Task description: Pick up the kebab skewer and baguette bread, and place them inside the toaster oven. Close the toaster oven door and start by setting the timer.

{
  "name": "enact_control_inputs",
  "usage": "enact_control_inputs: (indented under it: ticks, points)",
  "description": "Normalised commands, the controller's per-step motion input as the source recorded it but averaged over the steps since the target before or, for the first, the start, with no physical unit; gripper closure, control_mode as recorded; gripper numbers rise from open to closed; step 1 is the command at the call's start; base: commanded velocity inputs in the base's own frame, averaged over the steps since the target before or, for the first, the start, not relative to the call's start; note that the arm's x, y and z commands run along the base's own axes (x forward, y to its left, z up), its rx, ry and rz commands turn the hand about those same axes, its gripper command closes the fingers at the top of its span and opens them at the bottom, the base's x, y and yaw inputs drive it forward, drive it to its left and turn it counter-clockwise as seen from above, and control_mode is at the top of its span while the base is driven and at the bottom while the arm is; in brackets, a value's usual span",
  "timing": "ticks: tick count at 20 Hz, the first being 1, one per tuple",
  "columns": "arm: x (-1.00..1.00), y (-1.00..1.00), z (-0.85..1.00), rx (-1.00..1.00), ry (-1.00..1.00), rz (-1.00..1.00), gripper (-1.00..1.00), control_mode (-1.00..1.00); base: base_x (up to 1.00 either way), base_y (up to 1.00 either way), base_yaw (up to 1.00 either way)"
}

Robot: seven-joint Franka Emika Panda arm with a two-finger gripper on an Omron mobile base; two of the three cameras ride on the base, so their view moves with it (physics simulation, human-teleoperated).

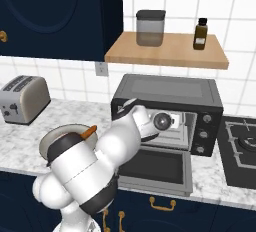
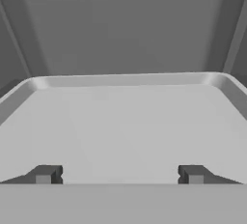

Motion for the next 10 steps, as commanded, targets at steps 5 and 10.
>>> enact_control_inputs:
  ticks: [5, 10]
  points:
    - [0.00, 0.00, -0.18, 0.00, 0.08, 0.00, -1.00, -1.00, 0.00, 0.00, 0.00]
    - [-0.21, 0.00, -0.60, -0.02, 0.01, 0.00, -1.00, -1.00, 0.00, 0.00, 0.00]
